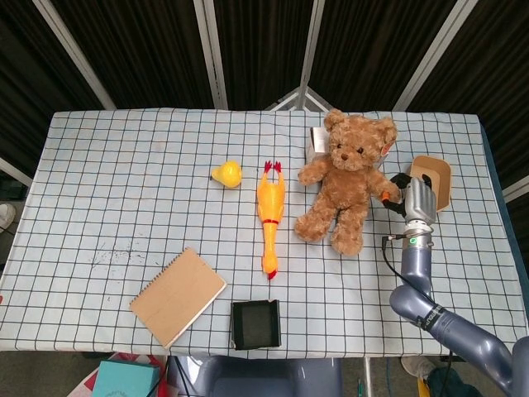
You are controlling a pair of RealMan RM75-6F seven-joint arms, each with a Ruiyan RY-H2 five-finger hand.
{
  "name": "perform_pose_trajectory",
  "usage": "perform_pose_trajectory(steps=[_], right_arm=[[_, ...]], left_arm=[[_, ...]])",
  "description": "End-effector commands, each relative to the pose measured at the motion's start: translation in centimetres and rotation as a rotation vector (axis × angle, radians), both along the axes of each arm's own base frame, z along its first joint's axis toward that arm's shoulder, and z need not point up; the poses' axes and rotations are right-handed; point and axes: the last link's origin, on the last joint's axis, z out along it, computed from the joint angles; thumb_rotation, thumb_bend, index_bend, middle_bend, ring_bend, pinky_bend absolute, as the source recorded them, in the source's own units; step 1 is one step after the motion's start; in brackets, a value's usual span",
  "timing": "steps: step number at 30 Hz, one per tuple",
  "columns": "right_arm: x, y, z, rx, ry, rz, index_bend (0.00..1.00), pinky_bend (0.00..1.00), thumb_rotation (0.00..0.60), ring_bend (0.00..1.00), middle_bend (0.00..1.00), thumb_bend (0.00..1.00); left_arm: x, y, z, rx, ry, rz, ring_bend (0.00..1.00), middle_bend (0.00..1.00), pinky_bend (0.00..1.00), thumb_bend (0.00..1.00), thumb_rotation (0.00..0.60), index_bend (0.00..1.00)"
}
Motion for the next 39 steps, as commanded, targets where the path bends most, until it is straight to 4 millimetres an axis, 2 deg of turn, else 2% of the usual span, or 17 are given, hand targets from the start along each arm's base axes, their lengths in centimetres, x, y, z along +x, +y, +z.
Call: perform_pose_trajectory(steps=[1,6,13,20,27,31,34,36,39], right_arm=[[-0.8,0.3,-0.5,0.018,-0.012,-0.023,0.55,0.0,0.6,0.36,0.56,0.54],[-1.4,0.3,-0.9,0.027,-0.025,-0.028,0.55,0.0,0.6,0.36,0.56,0.54],[-0.4,-0.1,-0.5,0.012,-0.012,0.014,0.55,0.0,0.6,0.36,0.56,0.54],[-1.5,0.3,-1.3,0.035,-0.009,-0.016,0.55,0.0,0.6,0.36,0.56,0.54],[-0.4,-0.3,-0.4,0.008,0.006,0.02,0.55,0.0,0.6,0.36,0.55,0.54],[-0.4,-0.1,-0.7,0.023,0.015,0.016,0.55,0.0,0.6,0.36,0.55,0.54],[-0.5,-0.2,-1.0,0.044,0.011,0.012,0.5,0.0,0.6,0.33,0.51,0.54],[-0.2,-0.5,-0.9,0.039,-0.003,0.022,0.42,0.0,0.6,0.29,0.44,0.5],[0.1,-0.6,-0.3,0.043,-0.01,0.055,0.29,0.0,0.6,0.17,0.31,0.41]], left_arm=[[0.0,0.0,0.0,0.001,0.0,0.0,0.0,0.0,0.13,0.27,0.6,0.22],[0.0,0.0,0.0,0.002,0.0,0.001,0.0,0.0,0.13,0.27,0.6,0.22],[0.0,0.1,-0.1,-0.002,0.004,0.002,0.0,0.0,0.14,0.27,0.6,0.22],[0.0,0.0,0.0,0.002,0.002,0.003,0.0,0.0,0.14,0.27,0.6,0.22],[0.0,0.1,-0.1,0.0,0.003,0.002,0.0,0.0,0.13,0.27,0.6,0.22],[0.1,0.1,-0.1,-0.001,0.004,0.0,0.0,0.0,0.14,0.27,0.6,0.22],[0.1,0.0,-0.1,0.002,0.002,0.0,0.0,0.0,0.13,0.27,0.6,0.22],[0.0,0.0,0.0,0.004,0.0,0.001,0.0,0.0,0.13,0.27,0.6,0.22],[0.0,0.1,0.0,0.003,0.0,0.002,0.0,0.0,0.13,0.27,0.6,0.22]])
